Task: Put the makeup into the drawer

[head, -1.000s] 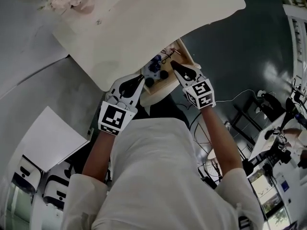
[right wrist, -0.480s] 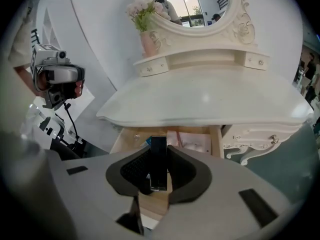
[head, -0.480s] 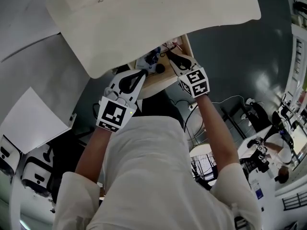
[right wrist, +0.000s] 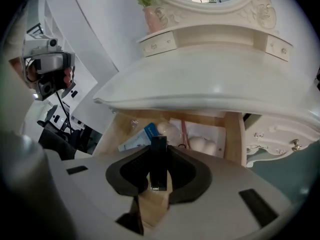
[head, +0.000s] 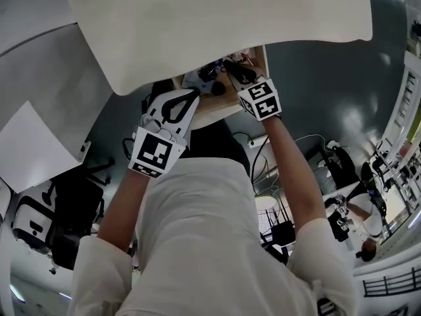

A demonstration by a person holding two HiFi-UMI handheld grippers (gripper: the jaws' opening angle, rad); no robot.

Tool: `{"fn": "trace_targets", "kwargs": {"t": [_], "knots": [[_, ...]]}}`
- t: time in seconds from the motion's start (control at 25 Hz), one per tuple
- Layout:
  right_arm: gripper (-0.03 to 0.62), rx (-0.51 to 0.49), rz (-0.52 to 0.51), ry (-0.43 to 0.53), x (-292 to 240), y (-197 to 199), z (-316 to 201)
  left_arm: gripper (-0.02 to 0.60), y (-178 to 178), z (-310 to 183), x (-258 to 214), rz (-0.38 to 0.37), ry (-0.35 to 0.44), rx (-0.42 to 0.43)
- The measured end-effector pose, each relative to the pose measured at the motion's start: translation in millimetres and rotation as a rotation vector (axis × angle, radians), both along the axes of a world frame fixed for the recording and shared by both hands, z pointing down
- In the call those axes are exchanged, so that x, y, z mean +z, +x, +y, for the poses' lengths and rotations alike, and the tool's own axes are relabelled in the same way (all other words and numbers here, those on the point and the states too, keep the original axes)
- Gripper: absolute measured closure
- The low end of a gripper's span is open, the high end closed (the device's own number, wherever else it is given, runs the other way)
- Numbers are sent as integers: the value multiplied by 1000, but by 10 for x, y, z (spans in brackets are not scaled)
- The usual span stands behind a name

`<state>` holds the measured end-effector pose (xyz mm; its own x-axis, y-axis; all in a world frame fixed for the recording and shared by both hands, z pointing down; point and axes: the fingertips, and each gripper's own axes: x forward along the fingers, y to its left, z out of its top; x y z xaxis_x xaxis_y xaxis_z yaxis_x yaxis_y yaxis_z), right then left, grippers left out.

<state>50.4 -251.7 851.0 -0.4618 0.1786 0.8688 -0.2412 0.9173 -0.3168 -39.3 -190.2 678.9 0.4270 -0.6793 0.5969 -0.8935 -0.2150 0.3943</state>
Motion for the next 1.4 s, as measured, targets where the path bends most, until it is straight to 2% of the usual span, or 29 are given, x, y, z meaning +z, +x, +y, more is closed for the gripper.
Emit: {"fn": "trace_targets", "kwargs": {"t": [0.2, 0.48, 0.6, 0.8, 1.08, 1.2, 1.4], "knots": [[487, -65, 54, -11, 260, 10, 71, 557, 39, 39, 87, 2, -17, -26], [484, -60, 93, -32, 473, 32, 39, 557, 57, 71, 144, -6, -31, -56], [429, -51, 96, -6, 465, 52, -29, 557, 86, 68, 147, -11, -33, -61], [387, -44, 77, 58, 317, 96, -200, 557, 139, 24, 80, -28, -23, -61], [387, -28, -7, 112, -89, 136, -298, 557, 194, -24, -138, -46, 7, -83], [403, -20, -44, 135, -278, 166, -322, 557, 209, -49, -251, -41, 24, -112], [455, -10, -87, 171, -559, 247, -381, 557, 207, -81, -423, -76, 47, -142]]}}
